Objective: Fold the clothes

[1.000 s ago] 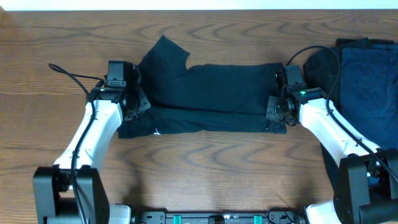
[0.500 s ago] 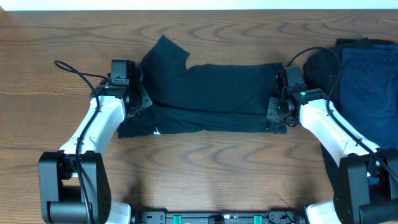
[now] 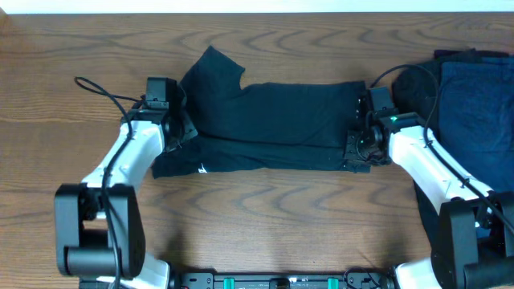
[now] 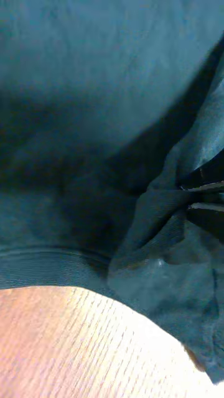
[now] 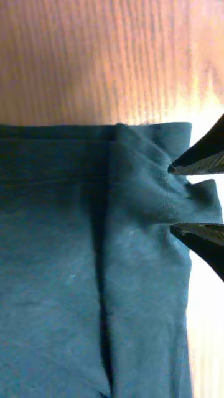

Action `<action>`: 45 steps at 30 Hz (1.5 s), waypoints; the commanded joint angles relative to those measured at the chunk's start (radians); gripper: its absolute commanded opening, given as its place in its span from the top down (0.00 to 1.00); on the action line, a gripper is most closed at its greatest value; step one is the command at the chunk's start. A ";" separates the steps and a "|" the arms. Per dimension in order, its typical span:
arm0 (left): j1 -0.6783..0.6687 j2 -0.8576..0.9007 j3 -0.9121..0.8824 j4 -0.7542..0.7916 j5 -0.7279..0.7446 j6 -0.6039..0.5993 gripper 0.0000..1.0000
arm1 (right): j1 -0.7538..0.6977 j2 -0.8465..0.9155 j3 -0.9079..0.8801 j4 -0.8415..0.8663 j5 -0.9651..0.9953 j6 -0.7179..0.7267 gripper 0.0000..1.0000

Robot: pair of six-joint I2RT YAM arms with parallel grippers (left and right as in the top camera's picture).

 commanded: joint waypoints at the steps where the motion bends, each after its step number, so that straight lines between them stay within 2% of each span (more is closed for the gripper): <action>1: -0.003 0.046 0.016 0.001 -0.030 0.017 0.85 | -0.039 0.008 0.065 -0.052 -0.053 -0.016 0.73; 5: -0.003 0.056 0.016 0.001 -0.030 0.017 0.51 | -0.074 0.008 0.078 -0.115 -0.110 -0.013 0.69; 7: -0.003 0.050 0.020 0.002 -0.030 0.017 0.38 | -0.090 0.008 0.078 -0.143 -0.121 -0.013 0.67; 8: -0.003 0.044 0.024 0.000 -0.030 0.017 0.34 | -0.098 0.008 0.078 -0.158 -0.121 -0.014 0.67; 13: -0.003 -0.004 0.042 -0.060 -0.030 0.017 0.33 | -0.128 0.008 0.078 -0.203 -0.189 -0.076 0.65; 15: -0.002 -0.027 0.042 -0.105 -0.031 0.017 0.36 | -0.139 0.008 0.078 -0.224 -0.210 -0.094 0.62; 22: -0.002 -0.044 0.042 -0.256 -0.030 0.016 0.36 | -0.156 0.008 0.078 -0.291 -0.214 -0.101 0.56; 27: -0.002 -0.044 0.041 -0.270 -0.029 0.007 0.32 | -0.156 0.008 0.077 -0.315 -0.213 -0.100 0.51; 33: -0.002 -0.040 -0.001 -0.269 -0.030 -0.037 0.32 | -0.137 0.008 0.036 -0.243 -0.215 -0.043 0.53; 41: -0.002 -0.040 -0.020 -0.269 -0.030 -0.036 0.32 | -0.101 0.008 -0.029 -0.118 -0.265 -0.068 0.53; 45: -0.002 -0.040 -0.020 -0.266 -0.030 -0.036 0.32 | -0.101 0.009 -0.056 -0.081 -0.265 -0.013 0.53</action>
